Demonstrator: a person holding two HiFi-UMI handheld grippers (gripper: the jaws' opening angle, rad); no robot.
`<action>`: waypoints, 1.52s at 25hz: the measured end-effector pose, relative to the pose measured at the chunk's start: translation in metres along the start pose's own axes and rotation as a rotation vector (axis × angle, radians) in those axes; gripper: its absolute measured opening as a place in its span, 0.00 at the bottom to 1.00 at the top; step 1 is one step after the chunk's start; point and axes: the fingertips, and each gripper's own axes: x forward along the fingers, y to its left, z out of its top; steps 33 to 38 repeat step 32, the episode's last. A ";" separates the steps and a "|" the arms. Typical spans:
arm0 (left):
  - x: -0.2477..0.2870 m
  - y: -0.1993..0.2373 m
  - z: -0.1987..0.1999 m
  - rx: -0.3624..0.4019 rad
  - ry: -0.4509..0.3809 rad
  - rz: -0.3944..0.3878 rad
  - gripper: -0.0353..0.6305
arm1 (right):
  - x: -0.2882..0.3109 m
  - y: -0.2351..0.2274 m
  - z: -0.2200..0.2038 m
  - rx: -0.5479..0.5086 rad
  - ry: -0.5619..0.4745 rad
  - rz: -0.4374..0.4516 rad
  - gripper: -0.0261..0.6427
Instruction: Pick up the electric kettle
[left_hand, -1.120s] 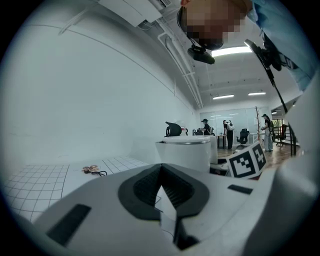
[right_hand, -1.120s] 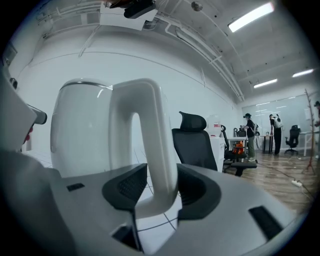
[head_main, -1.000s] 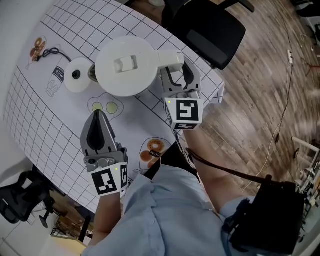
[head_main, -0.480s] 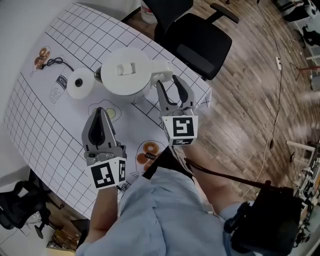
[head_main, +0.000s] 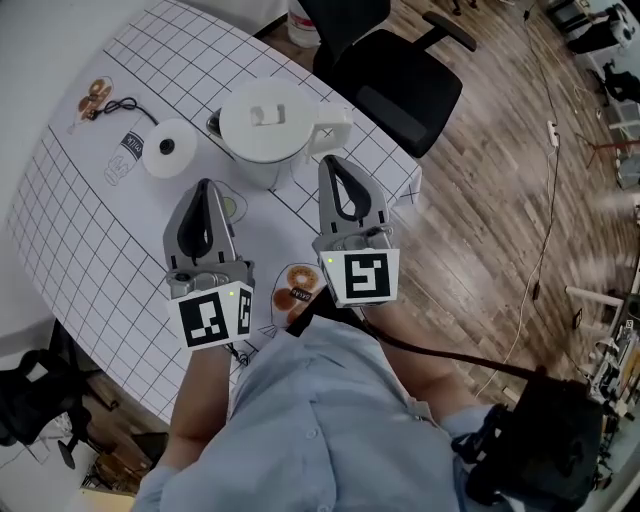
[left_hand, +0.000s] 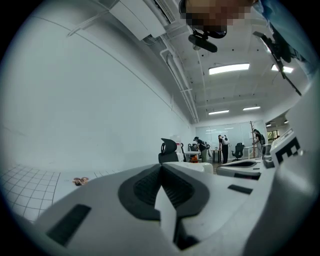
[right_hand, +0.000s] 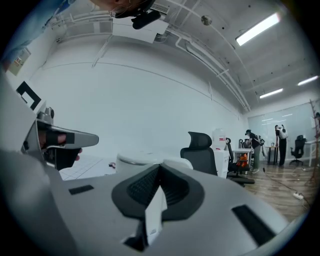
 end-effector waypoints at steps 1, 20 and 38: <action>0.000 0.000 0.001 0.001 -0.004 -0.001 0.05 | 0.000 0.002 0.004 0.003 -0.017 0.003 0.04; -0.002 0.008 0.007 0.000 -0.023 0.010 0.05 | 0.001 0.021 0.025 0.014 -0.068 0.040 0.04; -0.001 0.008 0.007 0.007 -0.023 0.022 0.05 | 0.003 0.021 0.028 0.017 -0.083 0.057 0.04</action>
